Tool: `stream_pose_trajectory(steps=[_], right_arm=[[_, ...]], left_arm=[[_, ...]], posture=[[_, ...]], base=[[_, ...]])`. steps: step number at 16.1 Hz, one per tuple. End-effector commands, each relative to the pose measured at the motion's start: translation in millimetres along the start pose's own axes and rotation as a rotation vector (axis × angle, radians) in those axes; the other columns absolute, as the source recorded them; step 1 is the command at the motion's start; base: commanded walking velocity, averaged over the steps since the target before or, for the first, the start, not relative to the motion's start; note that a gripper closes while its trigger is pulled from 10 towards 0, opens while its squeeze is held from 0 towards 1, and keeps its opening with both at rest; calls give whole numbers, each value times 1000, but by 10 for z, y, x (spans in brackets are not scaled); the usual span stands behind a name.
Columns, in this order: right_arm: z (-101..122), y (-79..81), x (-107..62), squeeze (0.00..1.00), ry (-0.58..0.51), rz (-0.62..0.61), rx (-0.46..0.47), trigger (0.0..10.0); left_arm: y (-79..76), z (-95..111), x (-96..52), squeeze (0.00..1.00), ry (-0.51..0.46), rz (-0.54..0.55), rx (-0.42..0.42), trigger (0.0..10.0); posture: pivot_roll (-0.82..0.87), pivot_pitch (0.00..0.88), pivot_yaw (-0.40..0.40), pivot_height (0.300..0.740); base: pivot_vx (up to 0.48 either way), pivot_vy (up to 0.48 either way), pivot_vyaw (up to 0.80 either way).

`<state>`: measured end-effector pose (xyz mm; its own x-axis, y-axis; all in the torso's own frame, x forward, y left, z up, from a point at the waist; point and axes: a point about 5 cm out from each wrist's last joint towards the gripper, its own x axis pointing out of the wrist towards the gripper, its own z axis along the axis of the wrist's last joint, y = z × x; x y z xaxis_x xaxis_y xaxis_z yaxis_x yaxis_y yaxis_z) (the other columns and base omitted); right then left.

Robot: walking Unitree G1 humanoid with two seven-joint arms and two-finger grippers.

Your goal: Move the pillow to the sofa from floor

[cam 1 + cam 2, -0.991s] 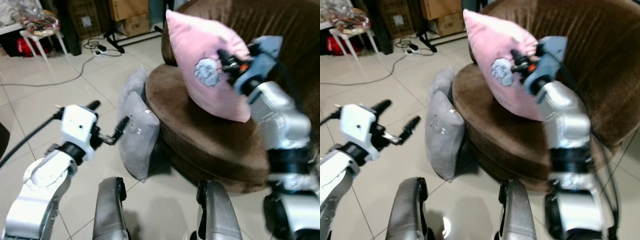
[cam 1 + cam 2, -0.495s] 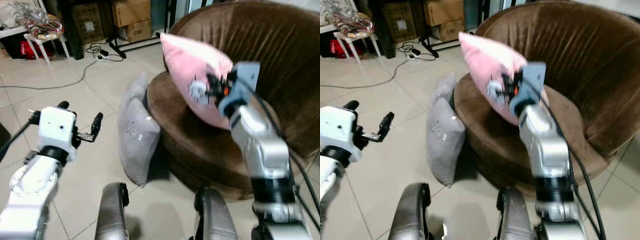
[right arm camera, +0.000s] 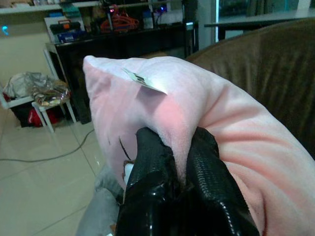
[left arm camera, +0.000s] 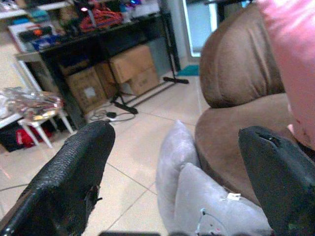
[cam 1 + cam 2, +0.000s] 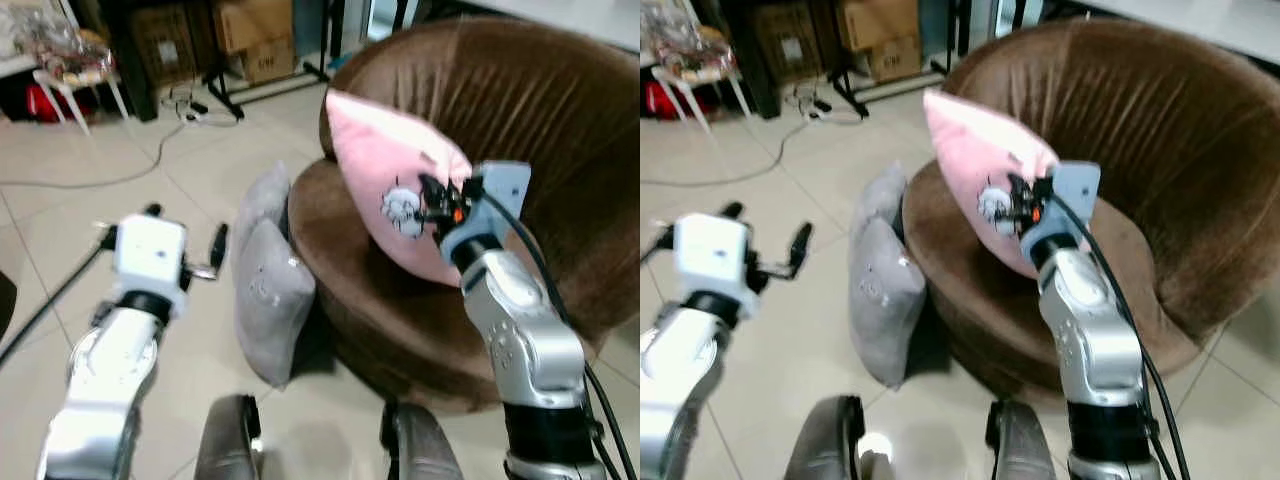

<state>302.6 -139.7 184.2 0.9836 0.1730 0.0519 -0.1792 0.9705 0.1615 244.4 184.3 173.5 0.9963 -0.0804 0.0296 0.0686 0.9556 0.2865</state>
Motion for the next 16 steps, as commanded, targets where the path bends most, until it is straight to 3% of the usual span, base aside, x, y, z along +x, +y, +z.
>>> stream_pose_trajectory(steps=[1,6,10,12,16], right_arm=[[70,-7,-36,0,-23,0,26,10000],[-36,70,-157,0,23,-10,42,10000],[-104,53,-126,0,30,-17,56,10000],[-51,-52,-108,0,-4,-120,-37,10000],[-3,-105,-133,0,-39,-167,-16,10000]], left_arm=[[-8,2,15,0,-4,4,2,10000],[40,-45,61,0,15,52,-41,10000],[20,-15,48,0,1,42,-22,10000],[-38,5,163,0,-20,14,-24,10000],[-92,-4,167,0,-20,1,-9,10000]], posture=[[-32,0,-15,670],[-42,0,-7,715],[-17,0,10,740],[-33,0,31,740],[-42,0,23,740]], base=[[0,0,0],[0,0,0],[0,0,0],[0,0,0],[0,0,0]])
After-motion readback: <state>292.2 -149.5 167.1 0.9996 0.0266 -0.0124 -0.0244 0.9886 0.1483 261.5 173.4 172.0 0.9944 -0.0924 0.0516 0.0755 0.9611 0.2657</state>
